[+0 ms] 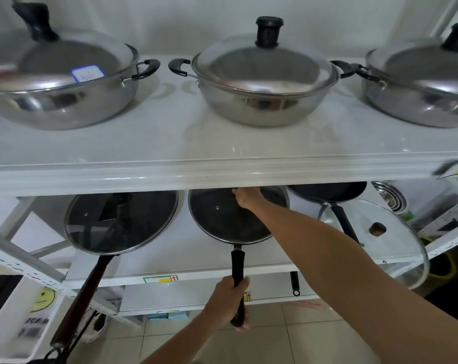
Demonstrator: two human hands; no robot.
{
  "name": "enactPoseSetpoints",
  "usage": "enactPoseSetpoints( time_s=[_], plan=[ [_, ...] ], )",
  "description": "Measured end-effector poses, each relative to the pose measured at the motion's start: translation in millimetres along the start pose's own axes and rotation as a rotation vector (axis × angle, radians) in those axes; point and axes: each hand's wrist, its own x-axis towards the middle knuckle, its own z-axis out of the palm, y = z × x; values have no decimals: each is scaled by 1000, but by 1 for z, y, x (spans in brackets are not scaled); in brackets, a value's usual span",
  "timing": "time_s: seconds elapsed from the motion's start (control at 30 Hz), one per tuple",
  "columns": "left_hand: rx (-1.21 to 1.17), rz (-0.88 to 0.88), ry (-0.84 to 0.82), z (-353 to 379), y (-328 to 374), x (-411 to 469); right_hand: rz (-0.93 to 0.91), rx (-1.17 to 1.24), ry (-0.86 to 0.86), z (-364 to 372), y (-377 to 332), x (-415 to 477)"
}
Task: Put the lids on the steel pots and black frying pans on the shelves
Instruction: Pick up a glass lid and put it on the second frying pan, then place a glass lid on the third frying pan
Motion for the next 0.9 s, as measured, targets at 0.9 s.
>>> enactPoseSetpoints(
  time_s=[0.9],
  plan=[
    [893,197,425,184,81,19,344,-107,137,-138,268,-253]
  ],
)
